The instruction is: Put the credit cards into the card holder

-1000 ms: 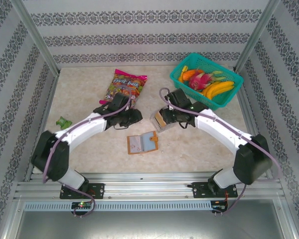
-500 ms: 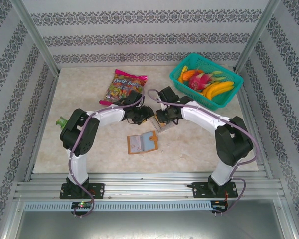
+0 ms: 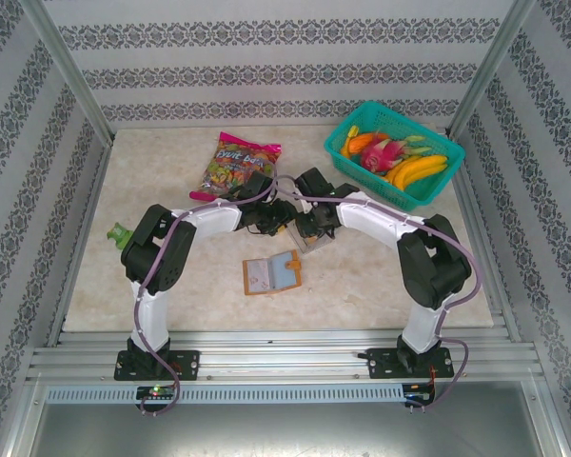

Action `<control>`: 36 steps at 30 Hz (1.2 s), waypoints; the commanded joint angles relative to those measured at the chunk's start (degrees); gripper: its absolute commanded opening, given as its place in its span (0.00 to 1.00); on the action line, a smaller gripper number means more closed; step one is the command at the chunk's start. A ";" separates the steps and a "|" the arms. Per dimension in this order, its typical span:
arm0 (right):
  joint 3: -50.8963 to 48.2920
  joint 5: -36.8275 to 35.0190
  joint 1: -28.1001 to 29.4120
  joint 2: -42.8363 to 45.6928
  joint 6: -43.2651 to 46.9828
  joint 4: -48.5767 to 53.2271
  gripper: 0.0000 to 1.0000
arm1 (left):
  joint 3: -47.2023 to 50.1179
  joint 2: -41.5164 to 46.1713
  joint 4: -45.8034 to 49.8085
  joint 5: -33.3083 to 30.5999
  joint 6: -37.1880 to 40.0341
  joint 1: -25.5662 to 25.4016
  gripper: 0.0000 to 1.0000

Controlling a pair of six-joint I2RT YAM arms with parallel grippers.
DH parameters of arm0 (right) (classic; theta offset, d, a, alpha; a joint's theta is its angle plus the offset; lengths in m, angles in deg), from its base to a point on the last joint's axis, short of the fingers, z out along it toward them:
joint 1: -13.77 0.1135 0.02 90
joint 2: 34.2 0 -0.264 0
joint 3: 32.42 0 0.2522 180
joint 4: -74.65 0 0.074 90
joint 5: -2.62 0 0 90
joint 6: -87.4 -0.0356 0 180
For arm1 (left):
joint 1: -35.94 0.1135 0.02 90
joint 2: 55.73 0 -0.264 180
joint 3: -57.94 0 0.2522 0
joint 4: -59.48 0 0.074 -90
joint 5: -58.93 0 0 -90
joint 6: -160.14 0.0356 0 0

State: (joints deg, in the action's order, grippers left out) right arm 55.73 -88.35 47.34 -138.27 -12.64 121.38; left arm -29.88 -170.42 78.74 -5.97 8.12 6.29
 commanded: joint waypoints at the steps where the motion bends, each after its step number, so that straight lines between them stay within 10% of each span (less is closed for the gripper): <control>1: 1.65 -4.35 1.39 -1.26 1.87 0.16 0.33 | 0.23 -0.79 -0.86 0.10 -0.87 0.65 0.43; 16: 1.68 -24.16 7.55 -3.64 5.14 -0.27 0.32 | 1.44 -0.93 -0.24 -0.78 -0.65 0.65 0.29; 36: 0.77 -22.32 7.22 -0.66 4.72 -0.19 0.14 | 1.90 -0.97 0.11 -1.30 -0.38 0.65 0.27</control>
State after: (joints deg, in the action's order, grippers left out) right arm 56.61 -108.57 54.18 -140.98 -8.58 120.11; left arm -29.29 -170.45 77.08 -5.64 7.07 6.42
